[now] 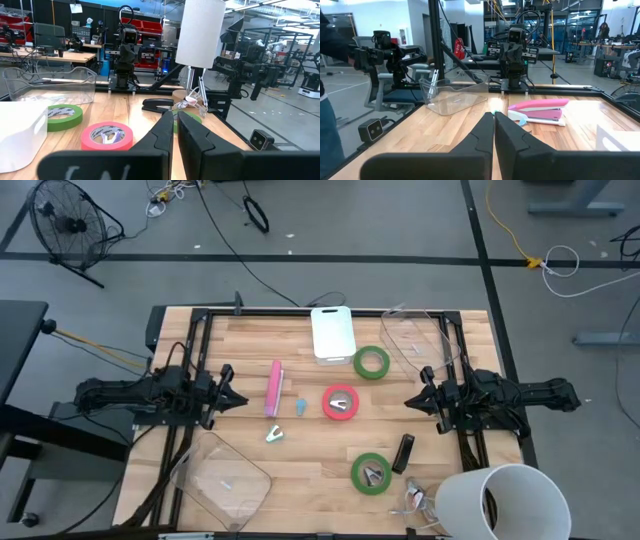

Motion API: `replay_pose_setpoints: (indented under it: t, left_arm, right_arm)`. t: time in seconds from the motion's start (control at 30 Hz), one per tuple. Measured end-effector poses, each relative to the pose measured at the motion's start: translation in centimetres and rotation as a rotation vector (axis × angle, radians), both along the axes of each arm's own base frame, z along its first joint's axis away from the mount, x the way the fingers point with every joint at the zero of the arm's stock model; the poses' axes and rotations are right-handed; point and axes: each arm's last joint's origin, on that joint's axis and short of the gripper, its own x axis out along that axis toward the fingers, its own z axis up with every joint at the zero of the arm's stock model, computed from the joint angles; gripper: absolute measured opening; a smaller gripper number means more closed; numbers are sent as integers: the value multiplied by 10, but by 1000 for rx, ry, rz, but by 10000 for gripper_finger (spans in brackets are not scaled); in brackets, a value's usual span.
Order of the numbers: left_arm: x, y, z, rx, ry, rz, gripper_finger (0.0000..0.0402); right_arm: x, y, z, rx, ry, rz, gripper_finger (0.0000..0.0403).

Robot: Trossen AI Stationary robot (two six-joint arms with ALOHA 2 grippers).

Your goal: Pick and place Stapler, Stapler remover, tape

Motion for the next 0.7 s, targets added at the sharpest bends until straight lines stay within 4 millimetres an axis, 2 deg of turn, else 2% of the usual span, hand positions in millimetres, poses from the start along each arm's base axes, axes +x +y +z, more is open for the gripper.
replay_pose_setpoints:
  t: [0.7]
  left_arm:
    - [0, 1, 1, -21, -10, 22, 28]
  right_arm:
    - [0, 0, 0, 0, 0, 0, 20]
